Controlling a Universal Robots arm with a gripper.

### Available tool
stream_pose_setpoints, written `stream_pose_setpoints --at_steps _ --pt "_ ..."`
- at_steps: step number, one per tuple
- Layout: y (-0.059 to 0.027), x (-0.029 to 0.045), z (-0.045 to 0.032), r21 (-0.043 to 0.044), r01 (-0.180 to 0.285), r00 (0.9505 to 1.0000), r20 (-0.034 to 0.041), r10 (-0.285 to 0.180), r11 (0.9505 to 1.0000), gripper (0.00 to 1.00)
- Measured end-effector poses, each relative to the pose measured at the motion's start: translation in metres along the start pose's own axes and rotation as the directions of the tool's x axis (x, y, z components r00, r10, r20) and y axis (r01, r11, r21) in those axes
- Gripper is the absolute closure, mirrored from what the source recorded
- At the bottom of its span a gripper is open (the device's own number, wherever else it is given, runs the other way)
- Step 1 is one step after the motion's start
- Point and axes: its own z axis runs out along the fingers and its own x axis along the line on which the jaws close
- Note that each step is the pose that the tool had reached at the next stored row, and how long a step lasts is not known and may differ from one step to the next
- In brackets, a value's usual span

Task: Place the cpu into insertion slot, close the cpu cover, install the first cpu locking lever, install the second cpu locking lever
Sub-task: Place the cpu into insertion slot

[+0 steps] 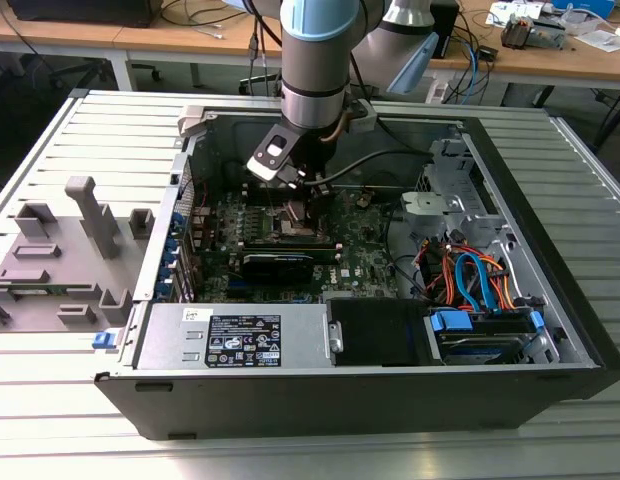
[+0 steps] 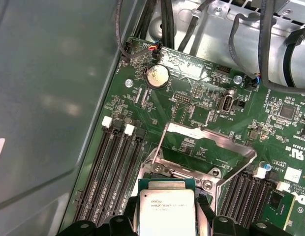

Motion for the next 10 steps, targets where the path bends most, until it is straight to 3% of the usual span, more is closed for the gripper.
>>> stream_pose_setpoints --at_steps 10 --pt "0.0000 0.0000 0.0000 -0.0003 -0.019 0.9998 0.0002 0.019 0.9998 0.45"
